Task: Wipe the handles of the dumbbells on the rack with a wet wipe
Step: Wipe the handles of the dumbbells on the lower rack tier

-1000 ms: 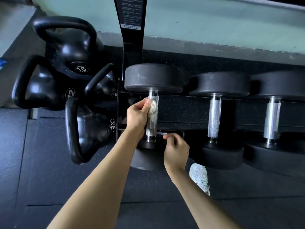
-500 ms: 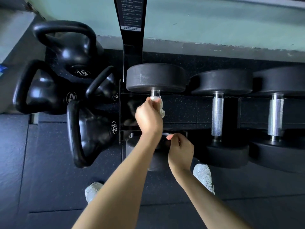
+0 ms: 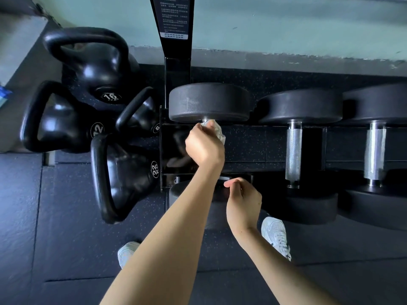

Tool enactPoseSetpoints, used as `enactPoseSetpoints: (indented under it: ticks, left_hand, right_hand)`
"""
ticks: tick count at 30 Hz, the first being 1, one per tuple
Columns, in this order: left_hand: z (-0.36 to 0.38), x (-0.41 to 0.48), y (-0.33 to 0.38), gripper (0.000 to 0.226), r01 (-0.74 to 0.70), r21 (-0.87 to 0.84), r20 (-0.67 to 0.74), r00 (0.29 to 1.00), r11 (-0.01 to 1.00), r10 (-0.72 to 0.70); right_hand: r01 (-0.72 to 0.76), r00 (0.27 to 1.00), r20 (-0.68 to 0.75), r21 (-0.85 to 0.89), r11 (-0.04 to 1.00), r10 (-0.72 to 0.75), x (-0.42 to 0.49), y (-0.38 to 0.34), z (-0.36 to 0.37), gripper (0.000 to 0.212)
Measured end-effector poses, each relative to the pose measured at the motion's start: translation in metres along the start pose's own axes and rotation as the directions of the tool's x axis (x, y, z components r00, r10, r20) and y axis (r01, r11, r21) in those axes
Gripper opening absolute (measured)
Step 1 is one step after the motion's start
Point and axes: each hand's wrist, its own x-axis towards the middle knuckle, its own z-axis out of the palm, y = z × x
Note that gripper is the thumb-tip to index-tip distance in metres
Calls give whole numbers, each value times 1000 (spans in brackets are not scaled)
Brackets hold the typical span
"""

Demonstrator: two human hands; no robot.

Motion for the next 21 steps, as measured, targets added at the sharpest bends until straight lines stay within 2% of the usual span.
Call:
enactPoseSetpoints:
  ticks: [1,3,5,8,12,13,15,18,21]
  left_hand:
    - [-3,2,-5,29,-50,-27,13,999,998,50]
    - [-11,8,-20,31,-143,-160,136,977,977,166]
    - [-26,13,-33,32,-112,-285,331,921,952,207]
    - [-38,13,-54,33,-72,-290,533,816,954,223]
    - [-46,14,-76,33,-182,-97,662,723,979,199]
    - [-48,17,-77,37,-246,-24,684,703,969,196]
    - [-50,22,-74,47,-425,173,716,674,888,184]
    - [-49,12,-68,58,-527,379,707,696,761,130]
    - [-41,-4,-67,53,-504,468,633,765,726,123]
  right_hand:
    - [12,1000,-3,-9,1000,-12,0,1,0,33]
    - [41,999,-12,-12,999,-41,0,2,1,39]
    - [72,997,-29,6,997,-72,0,4,2,44]
    - [76,997,-27,8,997,-76,0,5,3,44]
    - [63,998,-24,-4,998,-63,1,4,2,43]
    - [64,998,-22,-4,998,-64,1,4,3,44]
    - [73,997,-21,-8,997,-73,1,5,2,44]
    - [98,995,-31,-21,995,-99,1,5,2,46]
    - [89,995,-38,-10,996,-90,0,3,2,48]
